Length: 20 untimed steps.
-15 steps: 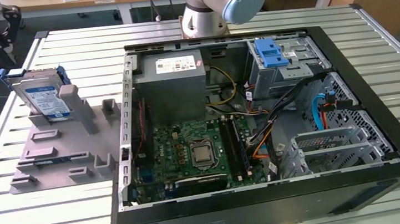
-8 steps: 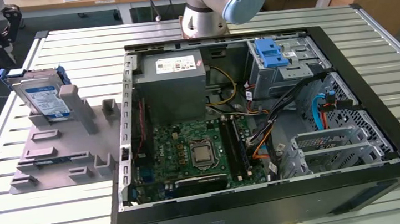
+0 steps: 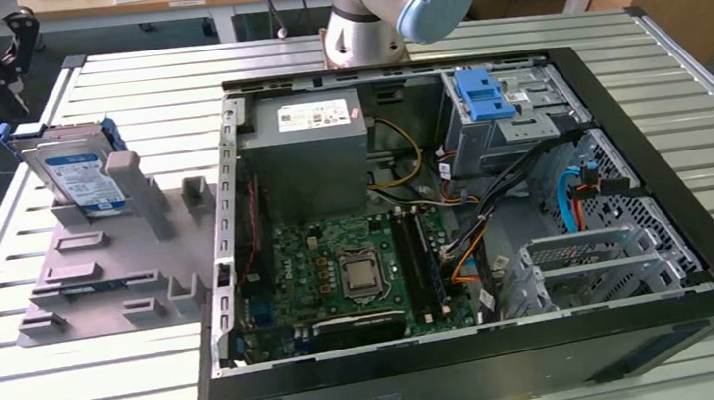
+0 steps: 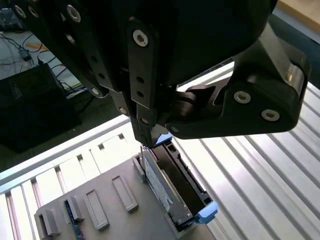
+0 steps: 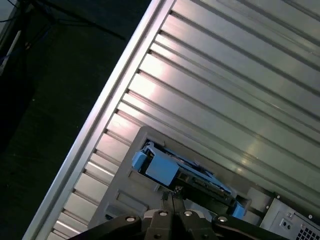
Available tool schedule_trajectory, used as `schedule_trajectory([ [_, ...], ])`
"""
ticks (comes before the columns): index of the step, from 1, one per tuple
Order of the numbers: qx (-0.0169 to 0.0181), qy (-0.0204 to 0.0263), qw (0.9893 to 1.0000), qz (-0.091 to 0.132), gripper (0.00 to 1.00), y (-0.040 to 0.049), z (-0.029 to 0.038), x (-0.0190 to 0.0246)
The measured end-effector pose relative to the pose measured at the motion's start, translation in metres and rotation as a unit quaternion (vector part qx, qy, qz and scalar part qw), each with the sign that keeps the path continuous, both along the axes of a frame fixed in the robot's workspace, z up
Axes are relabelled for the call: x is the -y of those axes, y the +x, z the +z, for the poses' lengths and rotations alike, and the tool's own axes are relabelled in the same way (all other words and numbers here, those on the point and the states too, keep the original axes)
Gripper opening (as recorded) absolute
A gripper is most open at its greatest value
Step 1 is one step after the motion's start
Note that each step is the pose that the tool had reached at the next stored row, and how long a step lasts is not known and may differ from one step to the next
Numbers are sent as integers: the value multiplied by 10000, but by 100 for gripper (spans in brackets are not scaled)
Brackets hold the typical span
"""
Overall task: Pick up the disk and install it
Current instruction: 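Pick up the disk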
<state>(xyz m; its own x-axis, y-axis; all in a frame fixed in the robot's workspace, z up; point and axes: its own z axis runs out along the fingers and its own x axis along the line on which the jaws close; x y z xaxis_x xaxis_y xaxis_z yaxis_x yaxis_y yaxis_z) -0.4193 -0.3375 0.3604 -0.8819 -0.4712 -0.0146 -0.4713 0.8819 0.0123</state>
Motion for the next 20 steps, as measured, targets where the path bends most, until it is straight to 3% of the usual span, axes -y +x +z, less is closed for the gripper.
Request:
schedule_trajectory([
  [9, 5, 0, 9990, 456, 11, 0, -3, 0],
  [14, 5, 1, 9973, 737, 11, 0, -4, 0],
  [20, 5, 1, 9942, 1071, 11, 0, -7, 0],
])
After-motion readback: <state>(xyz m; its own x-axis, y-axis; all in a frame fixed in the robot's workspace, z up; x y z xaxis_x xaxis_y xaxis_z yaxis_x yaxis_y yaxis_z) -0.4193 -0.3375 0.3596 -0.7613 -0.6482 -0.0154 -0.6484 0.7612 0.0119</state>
